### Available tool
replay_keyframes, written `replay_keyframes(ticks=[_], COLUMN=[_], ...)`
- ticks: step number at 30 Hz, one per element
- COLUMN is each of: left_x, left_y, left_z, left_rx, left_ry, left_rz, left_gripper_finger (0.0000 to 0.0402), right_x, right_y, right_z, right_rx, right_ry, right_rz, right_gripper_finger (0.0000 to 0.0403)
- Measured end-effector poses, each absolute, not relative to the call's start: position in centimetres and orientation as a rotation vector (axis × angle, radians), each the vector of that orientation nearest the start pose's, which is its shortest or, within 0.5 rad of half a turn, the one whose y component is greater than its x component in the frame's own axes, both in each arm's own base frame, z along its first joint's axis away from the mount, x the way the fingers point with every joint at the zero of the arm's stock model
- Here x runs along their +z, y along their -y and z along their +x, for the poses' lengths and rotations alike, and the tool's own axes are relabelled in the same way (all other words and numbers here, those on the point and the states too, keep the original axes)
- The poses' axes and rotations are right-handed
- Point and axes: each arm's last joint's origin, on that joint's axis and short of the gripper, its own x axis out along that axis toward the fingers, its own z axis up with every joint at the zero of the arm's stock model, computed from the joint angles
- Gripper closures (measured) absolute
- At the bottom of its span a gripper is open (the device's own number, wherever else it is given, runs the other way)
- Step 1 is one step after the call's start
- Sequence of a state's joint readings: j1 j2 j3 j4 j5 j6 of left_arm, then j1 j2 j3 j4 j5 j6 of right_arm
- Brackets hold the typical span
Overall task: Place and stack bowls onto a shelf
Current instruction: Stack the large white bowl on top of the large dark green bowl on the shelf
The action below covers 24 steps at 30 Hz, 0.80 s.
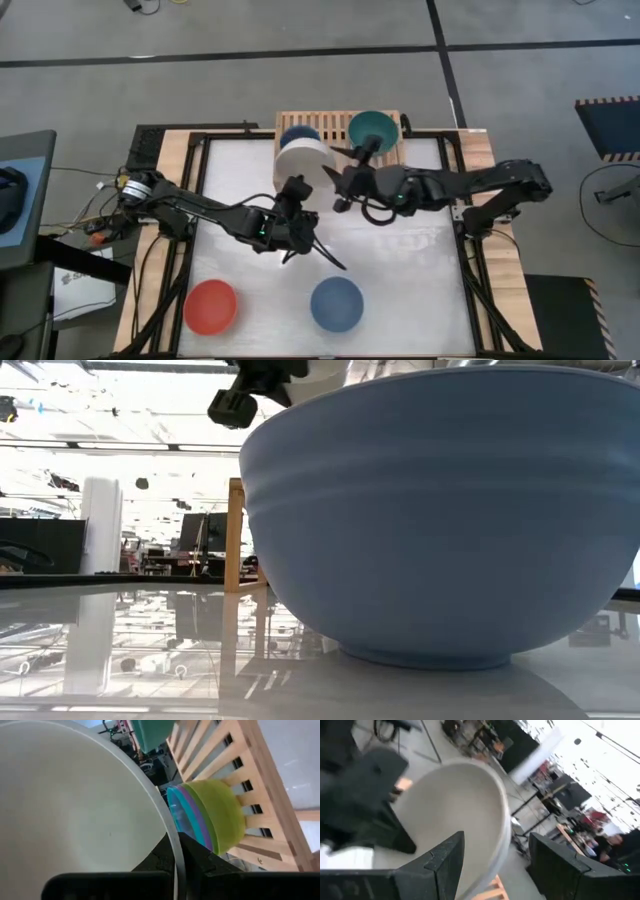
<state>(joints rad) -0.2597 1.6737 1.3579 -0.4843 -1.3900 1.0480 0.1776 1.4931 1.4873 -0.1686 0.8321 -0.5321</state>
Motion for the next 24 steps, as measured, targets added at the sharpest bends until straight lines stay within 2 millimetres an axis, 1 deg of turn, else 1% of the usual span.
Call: replay_keyframes(ticks=[6,8,13,17,24], left_x=[29.1,29.0,28.8,28.6,28.5], left_y=[7.1,7.5,8.2,8.2,8.3], left_z=[34.6,34.5,34.3,34.2,34.0], left_rx=[0.635,0.598,0.515,0.469,0.45], left_ry=[-1.136,-1.151,-1.16,-1.181,-1.201], left_rz=[1.571,1.615,1.682,1.721,1.749], left_gripper_finger=[0.0401,0.0401,0.0401,0.0401,0.0401], right_x=[40.9,41.0,41.1,40.5,39.9], right_y=[-2.3,-1.9,-1.6,-1.6,-1.2], right_z=[32.9,32.8,32.8,33.0,33.0], right_rx=[-0.636,-0.644,-0.621,-0.599,-0.6], right_ry=[-0.367,-0.369,-0.365,-0.398,-0.437], right_rz=[-0.608,-0.603,-0.6,-0.607,-0.573], right_gripper_finger=[0.0155,0.0155,0.0164,0.0194,0.0266])
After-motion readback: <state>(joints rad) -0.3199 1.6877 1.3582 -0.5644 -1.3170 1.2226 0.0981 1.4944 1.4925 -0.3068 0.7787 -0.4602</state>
